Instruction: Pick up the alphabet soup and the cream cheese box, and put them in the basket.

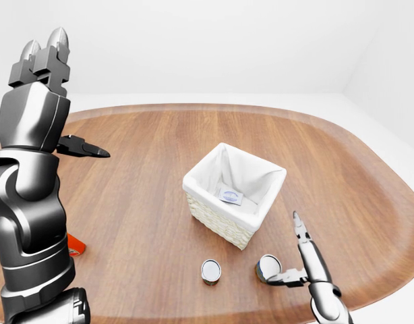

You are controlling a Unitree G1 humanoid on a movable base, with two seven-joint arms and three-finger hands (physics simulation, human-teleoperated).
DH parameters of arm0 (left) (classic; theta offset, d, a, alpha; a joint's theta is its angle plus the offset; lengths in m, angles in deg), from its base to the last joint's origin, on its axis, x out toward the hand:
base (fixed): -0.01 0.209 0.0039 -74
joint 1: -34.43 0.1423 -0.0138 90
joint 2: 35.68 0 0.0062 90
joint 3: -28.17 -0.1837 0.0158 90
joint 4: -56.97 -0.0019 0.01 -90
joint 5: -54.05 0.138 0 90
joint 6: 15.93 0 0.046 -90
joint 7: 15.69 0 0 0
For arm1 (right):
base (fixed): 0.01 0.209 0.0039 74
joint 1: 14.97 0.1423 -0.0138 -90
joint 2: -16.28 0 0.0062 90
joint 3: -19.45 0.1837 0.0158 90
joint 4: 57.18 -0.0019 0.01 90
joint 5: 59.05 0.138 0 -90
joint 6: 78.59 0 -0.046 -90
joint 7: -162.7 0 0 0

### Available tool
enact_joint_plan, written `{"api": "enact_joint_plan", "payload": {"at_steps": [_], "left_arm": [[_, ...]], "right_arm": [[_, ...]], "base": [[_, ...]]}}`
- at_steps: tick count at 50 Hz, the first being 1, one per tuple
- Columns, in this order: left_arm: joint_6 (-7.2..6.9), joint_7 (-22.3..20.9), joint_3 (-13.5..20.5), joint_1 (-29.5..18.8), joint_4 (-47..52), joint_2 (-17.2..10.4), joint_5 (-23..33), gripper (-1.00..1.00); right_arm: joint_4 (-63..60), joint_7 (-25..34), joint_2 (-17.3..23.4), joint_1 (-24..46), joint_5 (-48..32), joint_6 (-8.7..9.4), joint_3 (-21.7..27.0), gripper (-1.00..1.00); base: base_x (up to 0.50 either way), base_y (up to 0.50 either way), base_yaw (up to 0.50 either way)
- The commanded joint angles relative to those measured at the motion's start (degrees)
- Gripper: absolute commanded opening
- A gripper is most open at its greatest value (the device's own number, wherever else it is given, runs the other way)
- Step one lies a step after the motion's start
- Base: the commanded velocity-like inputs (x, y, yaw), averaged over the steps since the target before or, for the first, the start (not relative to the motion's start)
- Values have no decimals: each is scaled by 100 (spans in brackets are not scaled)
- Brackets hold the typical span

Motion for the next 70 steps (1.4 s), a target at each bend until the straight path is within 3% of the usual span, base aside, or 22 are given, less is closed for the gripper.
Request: {"api": "enact_joint_plan", "payload": {"at_steps": [1, 29, 50, 70], "left_arm": [[0, -7, -1, 2, 2, 14, -9, 100], [0, 11, -2, -4, 42, 0, 39, 100], [0, -12, -10, -15, 48, 4, 56, 100], [0, 31, -3, 29, -6, 18, 60, 100]], "right_arm": [[358, -173, 125, 66, -209, 0, -203, 100], [1241, -733, 352, 484, -468, 0, -794, 100], [1010, -491, 404, 154, -707, 0, -800, 100], [2213, -812, 545, 637, -799, 0, -908, 100]], "base": [[0, 0, 0], [0, 0, 0], [0, 0, 0], [0, 0, 0]]}}
